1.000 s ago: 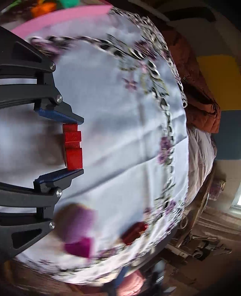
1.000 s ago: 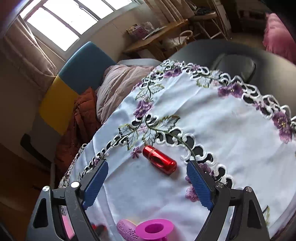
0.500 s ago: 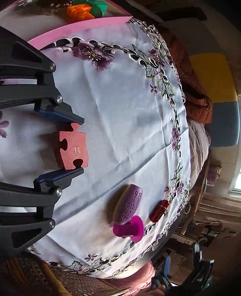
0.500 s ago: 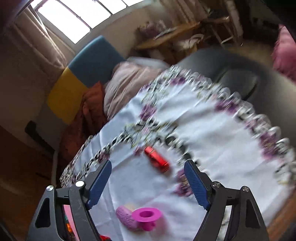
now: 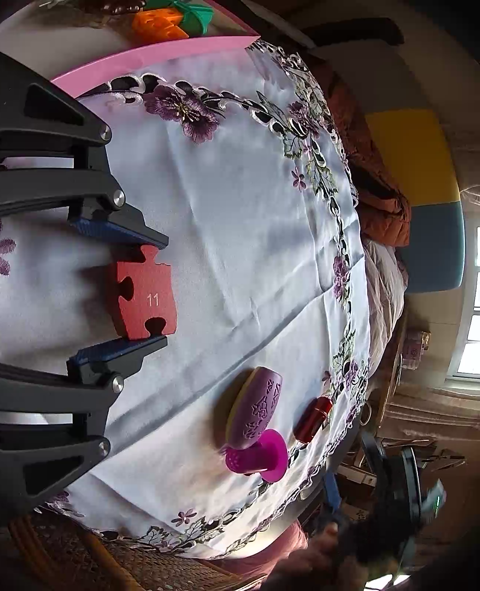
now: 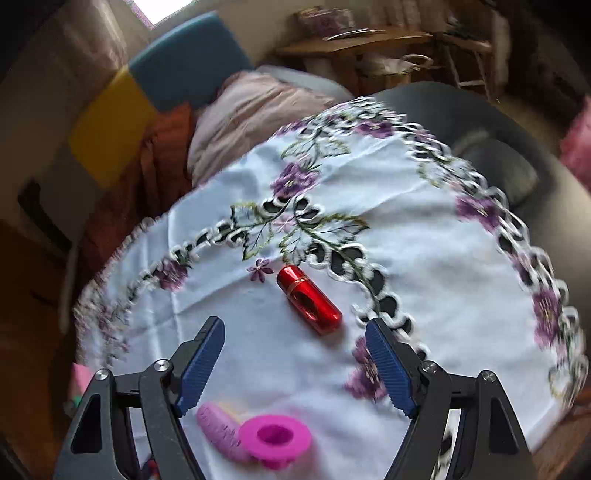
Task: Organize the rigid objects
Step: 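Lift the red puzzle piece with the left tool while the right tool grasps the red cylinder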
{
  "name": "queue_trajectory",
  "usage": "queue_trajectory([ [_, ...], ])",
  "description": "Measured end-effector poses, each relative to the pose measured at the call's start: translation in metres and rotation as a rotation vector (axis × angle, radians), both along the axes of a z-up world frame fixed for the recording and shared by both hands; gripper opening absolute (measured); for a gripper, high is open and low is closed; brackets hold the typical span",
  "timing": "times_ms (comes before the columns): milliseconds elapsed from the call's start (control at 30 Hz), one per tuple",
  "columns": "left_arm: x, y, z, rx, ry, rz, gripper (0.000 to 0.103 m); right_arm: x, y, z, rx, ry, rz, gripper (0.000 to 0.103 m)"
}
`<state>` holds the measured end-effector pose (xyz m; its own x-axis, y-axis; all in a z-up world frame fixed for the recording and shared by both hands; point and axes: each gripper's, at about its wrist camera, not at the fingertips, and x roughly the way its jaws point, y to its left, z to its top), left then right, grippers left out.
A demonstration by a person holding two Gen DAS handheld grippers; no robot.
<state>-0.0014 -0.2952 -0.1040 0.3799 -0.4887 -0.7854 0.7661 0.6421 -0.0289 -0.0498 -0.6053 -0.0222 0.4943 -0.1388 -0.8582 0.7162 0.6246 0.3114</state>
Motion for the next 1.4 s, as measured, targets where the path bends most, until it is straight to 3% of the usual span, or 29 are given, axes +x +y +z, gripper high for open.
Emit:
queue_trajectory([
  [200, -0.001, 0.001, -0.001, -0.015, -0.003, 0.007, 0.046, 0.047, -0.01, -0.027, -0.109, 0.169, 0.09, 0.067],
  [300, -0.001, 0.002, -0.001, -0.02, -0.004, 0.008, 0.046, 0.058, -0.02, -0.047, -0.074, 0.218, 0.113, 0.065],
  [367, -0.001, 0.003, -0.001, -0.024, -0.001, 0.011, 0.046, 0.061, -0.02, -0.062, -0.066, 0.254, 0.129, 0.051],
  [400, -0.001, 0.003, -0.001, -0.026, -0.001, 0.011, 0.046, 0.062, -0.016, -0.065, -0.111, 0.281, 0.14, 0.035],
  [433, -0.001, 0.003, -0.001, -0.028, -0.002, 0.012, 0.046, 0.063, -0.009, -0.063, -0.177, 0.286, 0.17, 0.026],
  [667, -0.002, 0.004, 0.0, -0.032, -0.005, 0.013, 0.046, 0.067, 0.012, -0.054, -0.239, 0.281, 0.238, 0.026],
  [900, -0.001, 0.005, 0.005, -0.019, 0.005, 0.017, 0.046, 0.098, 0.08, -0.029, -0.137, 0.098, 0.444, 0.026],
  [1167, -0.006, 0.032, 0.032, -0.091, -0.004, 0.055, 0.046, 0.118, 0.171, -0.051, -0.068, 0.076, 0.689, 0.026],
  [1267, -0.009, 0.04, 0.045, -0.114, -0.005, 0.066, 0.046, 0.12, 0.187, -0.065, -0.087, 0.109, 0.709, 0.027],
  [1400, -0.011, 0.052, 0.06, -0.134, -0.006, 0.093, 0.046, 0.121, 0.181, -0.068, -0.064, 0.068, 0.665, 0.027],
])
